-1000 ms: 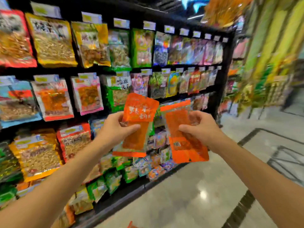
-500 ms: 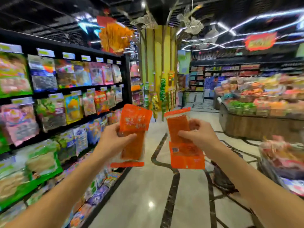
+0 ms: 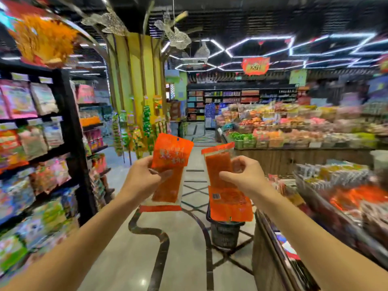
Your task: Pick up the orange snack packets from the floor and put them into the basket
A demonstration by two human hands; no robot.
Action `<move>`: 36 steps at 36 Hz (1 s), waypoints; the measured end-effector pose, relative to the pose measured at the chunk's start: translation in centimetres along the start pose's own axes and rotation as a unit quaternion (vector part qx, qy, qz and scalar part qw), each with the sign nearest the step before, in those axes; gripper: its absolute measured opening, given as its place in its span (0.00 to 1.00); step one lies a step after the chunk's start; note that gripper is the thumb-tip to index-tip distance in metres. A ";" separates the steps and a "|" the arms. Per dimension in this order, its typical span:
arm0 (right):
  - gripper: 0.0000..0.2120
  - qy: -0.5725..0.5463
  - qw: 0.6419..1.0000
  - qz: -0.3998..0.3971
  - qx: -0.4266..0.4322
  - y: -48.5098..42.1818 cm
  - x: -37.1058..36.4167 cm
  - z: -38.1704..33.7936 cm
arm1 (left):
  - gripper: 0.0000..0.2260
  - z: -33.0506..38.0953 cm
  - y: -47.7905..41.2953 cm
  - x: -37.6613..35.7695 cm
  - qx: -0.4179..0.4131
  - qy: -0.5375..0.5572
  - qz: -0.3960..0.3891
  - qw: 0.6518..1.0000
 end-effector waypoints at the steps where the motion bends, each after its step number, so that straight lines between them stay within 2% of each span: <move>1: 0.09 -0.004 1.000 0.006 -0.002 -1.3 0.4 0.7 | 0.10 -0.5 -1.0 -1.1 -0.001 0.006 -0.002 1.000; 14: 0.11 -0.009 0.998 0.040 -0.048 -20.4 -2.3 8.3 | 0.09 -12.6 -17.0 -11.2 0.030 0.048 -0.033 0.998; 20: 0.12 0.009 0.996 0.054 -0.068 -30.1 -3.2 10.1 | 0.13 -17.3 -26.1 -15.9 0.044 0.051 -0.062 0.996; 28: 0.14 0.015 0.994 0.081 -0.076 -42.5 -1.8 14.2 | 0.16 -21.7 -36.5 -24.6 0.047 0.065 -0.092 0.992; 36: 0.15 0.004 0.994 0.069 -0.081 -56.4 2.0 21.1 | 0.18 -26.5 -46.7 -35.4 0.044 0.056 -0.098 0.993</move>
Point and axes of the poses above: each hand's wrist, its own y-axis away from the middle knuckle, its own x-axis out of the back of the hand, z = x × y, the point moved 2 cm from there along -y, towards the middle knuckle, and after that the axes turned 10 degrees about -x, right-handed, at the moved point
